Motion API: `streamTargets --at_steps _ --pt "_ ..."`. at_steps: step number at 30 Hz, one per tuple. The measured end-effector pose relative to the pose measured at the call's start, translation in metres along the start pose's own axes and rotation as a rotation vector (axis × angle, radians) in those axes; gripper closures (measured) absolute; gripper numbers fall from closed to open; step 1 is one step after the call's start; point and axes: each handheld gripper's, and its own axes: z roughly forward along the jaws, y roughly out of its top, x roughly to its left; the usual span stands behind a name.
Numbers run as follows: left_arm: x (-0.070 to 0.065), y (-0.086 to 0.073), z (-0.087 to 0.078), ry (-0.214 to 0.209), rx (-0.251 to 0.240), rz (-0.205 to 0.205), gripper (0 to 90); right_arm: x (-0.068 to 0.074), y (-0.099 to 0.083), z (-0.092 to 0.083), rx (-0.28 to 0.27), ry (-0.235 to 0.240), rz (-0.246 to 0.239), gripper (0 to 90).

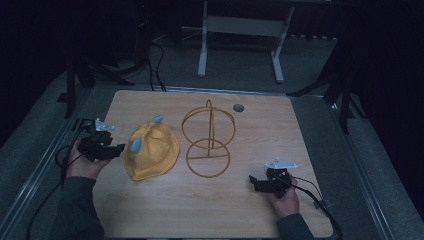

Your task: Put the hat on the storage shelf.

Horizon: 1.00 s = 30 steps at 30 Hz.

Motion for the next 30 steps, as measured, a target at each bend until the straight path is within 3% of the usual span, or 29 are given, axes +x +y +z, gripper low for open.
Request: streamTargets --at_steps 15,24,30 --pt "0.007 0.011 -0.002 -0.016 -0.02 -0.006 48.3 0.0 0.0 0.0 0.0 0.0 0.001 13.3" --pt "0.01 0.02 0.0 -0.098 -0.017 -0.028 48.9 0.0 0.0 0.0 0.001 0.001 -0.001 13.3" --pt "0.007 0.031 0.001 -0.119 -0.009 -0.006 48.7 0.0 -0.001 -0.001 0.001 0.006 -0.005 13.3"
